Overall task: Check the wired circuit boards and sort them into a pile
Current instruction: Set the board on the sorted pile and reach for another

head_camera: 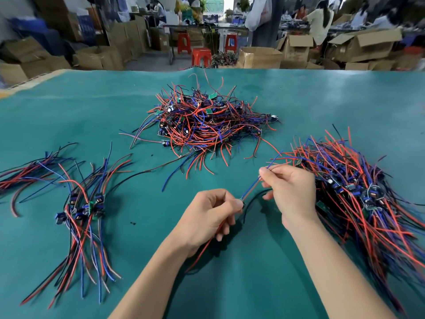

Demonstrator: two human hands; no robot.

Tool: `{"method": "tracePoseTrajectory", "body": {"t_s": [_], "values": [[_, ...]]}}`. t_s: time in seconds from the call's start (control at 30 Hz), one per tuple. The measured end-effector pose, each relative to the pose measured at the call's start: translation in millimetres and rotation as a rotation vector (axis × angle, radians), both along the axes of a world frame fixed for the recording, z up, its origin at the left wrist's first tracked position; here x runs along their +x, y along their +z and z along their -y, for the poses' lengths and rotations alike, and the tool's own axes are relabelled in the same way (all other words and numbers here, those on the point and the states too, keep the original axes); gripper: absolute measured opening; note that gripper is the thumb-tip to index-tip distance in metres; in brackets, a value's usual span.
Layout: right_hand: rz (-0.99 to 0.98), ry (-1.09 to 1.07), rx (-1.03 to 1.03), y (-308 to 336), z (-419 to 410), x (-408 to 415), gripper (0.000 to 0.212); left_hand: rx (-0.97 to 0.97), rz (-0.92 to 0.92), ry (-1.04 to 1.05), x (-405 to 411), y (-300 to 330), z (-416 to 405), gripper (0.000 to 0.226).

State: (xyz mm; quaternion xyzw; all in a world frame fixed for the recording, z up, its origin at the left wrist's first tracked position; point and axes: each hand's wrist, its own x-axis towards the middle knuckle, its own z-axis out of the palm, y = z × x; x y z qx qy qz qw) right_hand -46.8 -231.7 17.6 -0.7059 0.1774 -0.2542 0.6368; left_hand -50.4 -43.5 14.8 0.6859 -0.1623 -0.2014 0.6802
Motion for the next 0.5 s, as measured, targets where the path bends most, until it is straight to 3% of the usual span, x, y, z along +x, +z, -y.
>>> {"method": "tracePoseTrajectory", "body": {"t_s": [0.17, 0.33, 0.37, 0.43, 0.5], "values": [[0.045, -0.169, -0.213, -4.2, 15.2, 3.3, 0.015, 0.020, 0.006, -0.031, 1.3, -0.6, -3.7, 0.026], [0.182, -0.330, 0.048, 0.6, 23.1, 5.2, 0.006, -0.167, -0.076, -0.004, 2.1, 0.0, -3.9, 0.020], [0.209, -0.328, 0.117, 1.9, 20.6, 3.5, 0.013, -0.236, -0.109, 0.042, 2.8, 0.3, -3.0, 0.017], [0.217, -0.286, 0.191, 4.0, 10.3, -1.6, 0.016, -0.339, -0.166, 0.123, 5.8, -0.2, -2.7, 0.016], [0.144, -0.120, 0.140, 4.4, -5.8, -7.1, 0.018, -0.389, -0.180, 0.173, 8.9, -1.9, -4.2, 0.015]]}}
